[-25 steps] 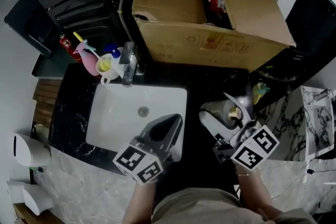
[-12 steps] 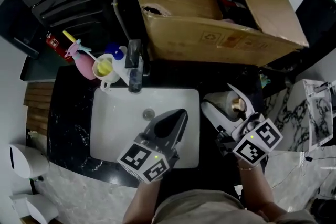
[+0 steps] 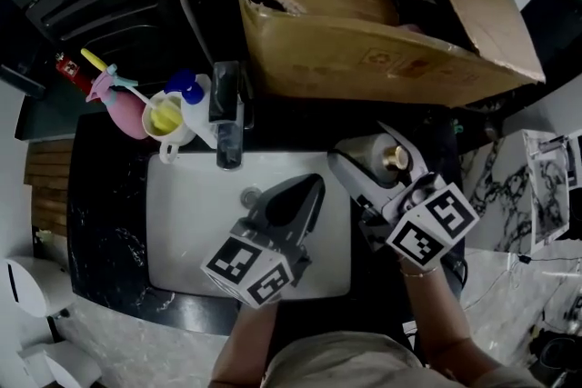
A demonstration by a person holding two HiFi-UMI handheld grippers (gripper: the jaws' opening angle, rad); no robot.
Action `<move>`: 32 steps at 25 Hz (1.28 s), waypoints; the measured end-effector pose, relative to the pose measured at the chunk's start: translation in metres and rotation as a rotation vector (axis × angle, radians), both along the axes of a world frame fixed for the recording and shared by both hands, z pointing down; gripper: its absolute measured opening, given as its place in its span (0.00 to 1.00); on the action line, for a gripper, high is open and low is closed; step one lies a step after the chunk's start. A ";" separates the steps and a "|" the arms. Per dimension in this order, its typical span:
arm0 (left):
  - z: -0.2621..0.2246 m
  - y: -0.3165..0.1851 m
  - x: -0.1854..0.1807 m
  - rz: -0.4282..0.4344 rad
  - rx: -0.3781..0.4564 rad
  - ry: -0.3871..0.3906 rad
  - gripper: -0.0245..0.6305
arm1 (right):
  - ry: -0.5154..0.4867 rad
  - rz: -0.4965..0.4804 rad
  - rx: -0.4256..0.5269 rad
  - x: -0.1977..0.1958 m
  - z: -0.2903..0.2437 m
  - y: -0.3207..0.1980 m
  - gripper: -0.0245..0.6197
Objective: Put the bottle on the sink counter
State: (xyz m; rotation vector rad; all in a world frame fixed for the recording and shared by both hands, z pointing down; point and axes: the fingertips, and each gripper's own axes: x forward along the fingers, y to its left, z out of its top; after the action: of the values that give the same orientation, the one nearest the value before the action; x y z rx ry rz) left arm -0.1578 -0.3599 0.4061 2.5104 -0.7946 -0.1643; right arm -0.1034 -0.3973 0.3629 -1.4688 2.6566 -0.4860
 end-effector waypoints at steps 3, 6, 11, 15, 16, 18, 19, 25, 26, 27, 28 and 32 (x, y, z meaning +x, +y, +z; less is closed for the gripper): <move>0.007 -0.007 0.001 0.004 -0.006 0.002 0.05 | 0.053 -0.011 -0.001 -0.004 0.010 -0.013 0.57; 0.016 -0.013 0.001 0.001 -0.023 0.001 0.05 | 0.079 -0.009 -0.026 -0.005 0.025 -0.027 0.57; 0.030 -0.026 0.000 -0.009 -0.046 0.002 0.05 | 0.095 0.004 -0.068 -0.008 0.049 -0.054 0.57; 0.037 -0.035 -0.002 -0.015 -0.063 0.007 0.05 | 0.143 -0.019 -0.089 -0.015 0.067 -0.067 0.57; 0.038 -0.037 -0.002 -0.012 -0.066 0.004 0.05 | 0.154 -0.022 -0.096 -0.017 0.072 -0.070 0.57; 0.043 -0.040 -0.003 -0.004 -0.068 -0.009 0.05 | 0.172 -0.021 -0.112 -0.018 0.082 -0.075 0.57; 0.045 -0.041 -0.003 -0.001 -0.068 -0.021 0.05 | 0.186 -0.020 -0.117 -0.019 0.086 -0.078 0.57; 0.061 -0.047 -0.001 0.008 -0.073 -0.046 0.05 | 0.264 -0.034 -0.142 -0.019 0.107 -0.093 0.57; 0.062 -0.049 -0.001 0.007 -0.075 -0.050 0.05 | 0.275 -0.035 -0.146 -0.019 0.110 -0.094 0.57; 0.063 -0.051 -0.002 0.005 -0.075 -0.053 0.05 | 0.287 -0.036 -0.150 -0.018 0.112 -0.096 0.57; 0.064 -0.054 -0.002 0.001 -0.074 -0.054 0.05 | 0.300 -0.037 -0.154 -0.018 0.115 -0.097 0.57; 0.067 -0.060 -0.004 -0.016 -0.072 -0.050 0.05 | 0.339 -0.046 -0.167 -0.020 0.122 -0.100 0.57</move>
State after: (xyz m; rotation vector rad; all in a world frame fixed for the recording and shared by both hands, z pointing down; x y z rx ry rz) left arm -0.1619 -0.4198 0.4734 2.4497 -0.8259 -0.0770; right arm -0.1232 -0.4978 0.4851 -1.6730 2.9780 -0.5151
